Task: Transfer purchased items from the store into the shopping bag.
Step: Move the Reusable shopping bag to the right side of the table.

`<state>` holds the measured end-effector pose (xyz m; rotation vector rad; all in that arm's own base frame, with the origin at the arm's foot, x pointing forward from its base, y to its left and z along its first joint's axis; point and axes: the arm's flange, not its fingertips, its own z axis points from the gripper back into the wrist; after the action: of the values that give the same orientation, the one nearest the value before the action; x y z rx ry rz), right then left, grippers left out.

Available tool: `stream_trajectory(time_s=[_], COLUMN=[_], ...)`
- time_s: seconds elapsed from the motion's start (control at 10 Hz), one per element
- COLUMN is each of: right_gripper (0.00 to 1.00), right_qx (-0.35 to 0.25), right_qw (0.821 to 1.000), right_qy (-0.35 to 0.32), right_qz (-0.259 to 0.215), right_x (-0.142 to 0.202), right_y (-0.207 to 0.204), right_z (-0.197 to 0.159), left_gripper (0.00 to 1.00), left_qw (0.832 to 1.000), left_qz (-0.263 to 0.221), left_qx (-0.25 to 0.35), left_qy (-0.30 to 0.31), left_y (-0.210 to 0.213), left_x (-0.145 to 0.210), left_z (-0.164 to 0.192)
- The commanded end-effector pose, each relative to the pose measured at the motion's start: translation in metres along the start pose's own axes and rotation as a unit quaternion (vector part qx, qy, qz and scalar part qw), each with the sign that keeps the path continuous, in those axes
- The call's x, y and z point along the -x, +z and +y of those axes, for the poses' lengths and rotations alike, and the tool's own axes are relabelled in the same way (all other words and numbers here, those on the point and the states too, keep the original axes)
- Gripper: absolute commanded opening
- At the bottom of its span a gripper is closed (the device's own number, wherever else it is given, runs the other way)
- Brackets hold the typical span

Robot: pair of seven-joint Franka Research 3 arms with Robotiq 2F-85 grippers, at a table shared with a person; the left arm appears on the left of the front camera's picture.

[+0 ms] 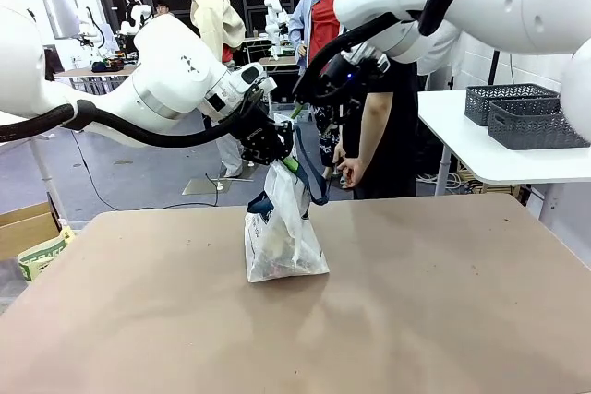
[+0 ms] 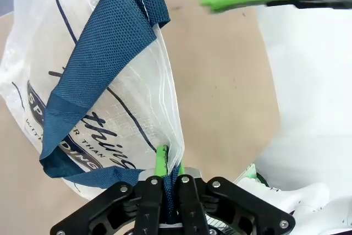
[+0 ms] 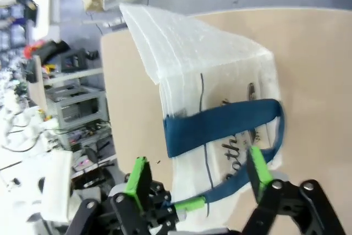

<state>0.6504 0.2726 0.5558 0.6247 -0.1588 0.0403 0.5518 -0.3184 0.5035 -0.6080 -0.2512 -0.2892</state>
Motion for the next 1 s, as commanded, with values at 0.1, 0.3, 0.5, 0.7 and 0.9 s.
stream_trajectory(time_s=[0.1,0.3,0.5,0.7,0.9], right_gripper=[1.00,1.00,1.00,1.00,1.00], right_qx=[-0.021,-0.025,-0.003,0.017,-0.033], right_qw=[0.989,0.951,0.917,0.887,0.870], right_qy=[0.149,0.309,0.398,0.454,0.476], right_qz=[-0.001,0.000,-0.032,-0.084,-0.124], right_x=[0.050,0.081,0.108,0.134,0.130], right_y=[0.043,0.068,0.086,0.110,0.119], right_z=[-0.033,-0.060,-0.080,-0.085,-0.080], left_gripper=[0.00,0.00,0.00,0.00,0.00], left_qw=[1.000,1.000,1.000,1.000,1.000], left_qz=[-0.001,-0.001,-0.001,-0.001,-0.001], left_qx=[0.000,0.000,0.000,0.000,0.000], left_qy=[0.000,0.000,0.000,0.000,0.000], left_y=[0.001,0.001,0.001,0.001,0.001], left_x=[0.000,0.000,0.000,0.000,0.000], left_z=[0.000,0.000,0.000,0.000,0.000])
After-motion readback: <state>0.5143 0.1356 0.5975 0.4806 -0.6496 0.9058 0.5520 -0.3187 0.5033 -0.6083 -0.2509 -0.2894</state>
